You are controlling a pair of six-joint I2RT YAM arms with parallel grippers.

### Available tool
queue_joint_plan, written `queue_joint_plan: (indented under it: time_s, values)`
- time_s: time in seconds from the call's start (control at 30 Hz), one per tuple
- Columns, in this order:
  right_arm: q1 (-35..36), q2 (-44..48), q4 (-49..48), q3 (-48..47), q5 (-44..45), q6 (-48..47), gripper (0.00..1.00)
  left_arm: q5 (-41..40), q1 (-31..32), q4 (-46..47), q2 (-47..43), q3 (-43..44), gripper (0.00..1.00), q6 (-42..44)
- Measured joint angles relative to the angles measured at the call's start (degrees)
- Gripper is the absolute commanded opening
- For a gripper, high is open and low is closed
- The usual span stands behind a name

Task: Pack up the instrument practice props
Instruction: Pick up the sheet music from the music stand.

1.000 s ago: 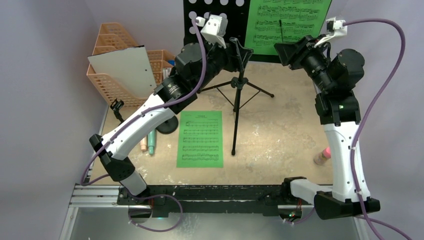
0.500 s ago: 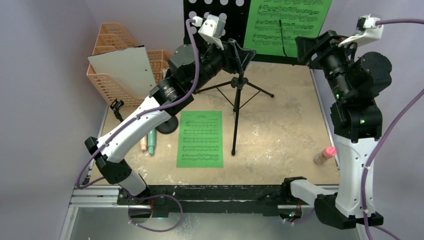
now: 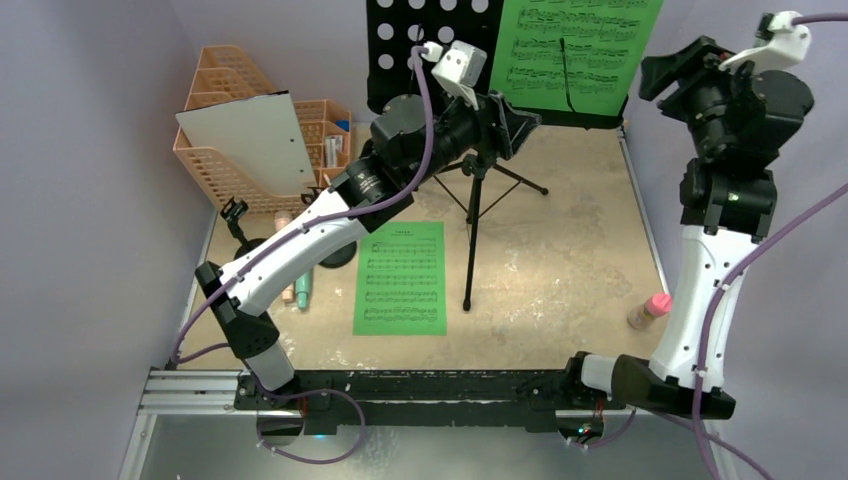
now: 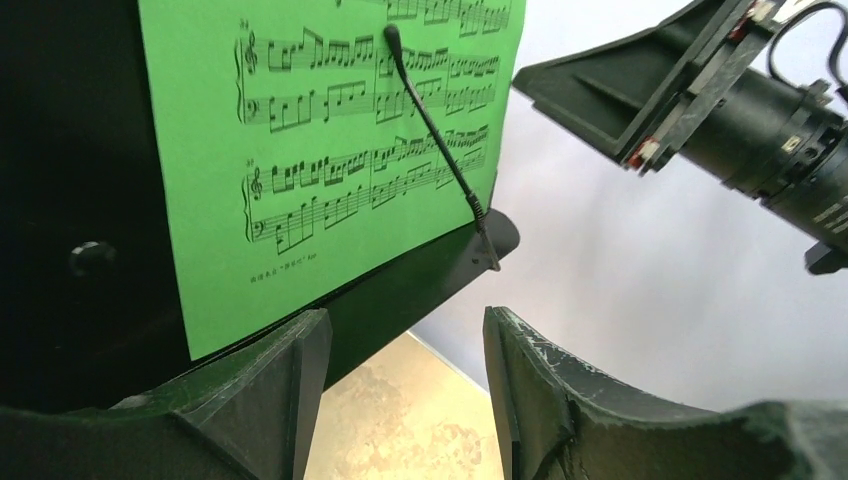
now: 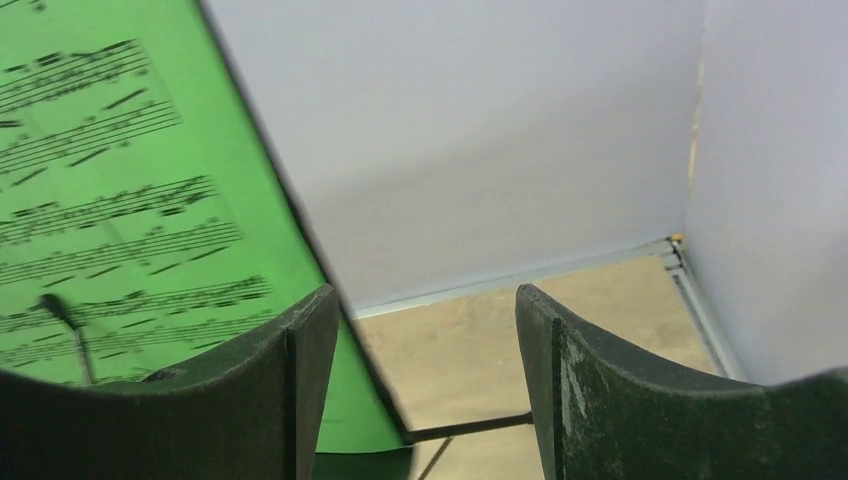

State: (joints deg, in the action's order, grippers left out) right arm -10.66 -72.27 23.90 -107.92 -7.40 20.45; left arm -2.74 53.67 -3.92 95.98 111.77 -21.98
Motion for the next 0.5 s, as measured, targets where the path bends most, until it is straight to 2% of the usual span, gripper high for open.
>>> queue_joint_plan:
  time_s: [0.2,0.33,0.5]
  values:
    - [-11.76,1.25,-5.25,4.72,-14.78,3.06,0.72,0.22,0.76,1.27,2.4,0.66,0.6,-0.44]
    - [-13.25,2.73,-10.54,9.03,-23.76,4.96,0.76,0.22,1.25,2.16,4.26,3.48,0.6,-1.05]
    - [-13.6,3.78,-14.56,11.17,-28.85,5.66,0.77,-0.28,1.55,3.5,5.66,4.92,0.61,-1.49]
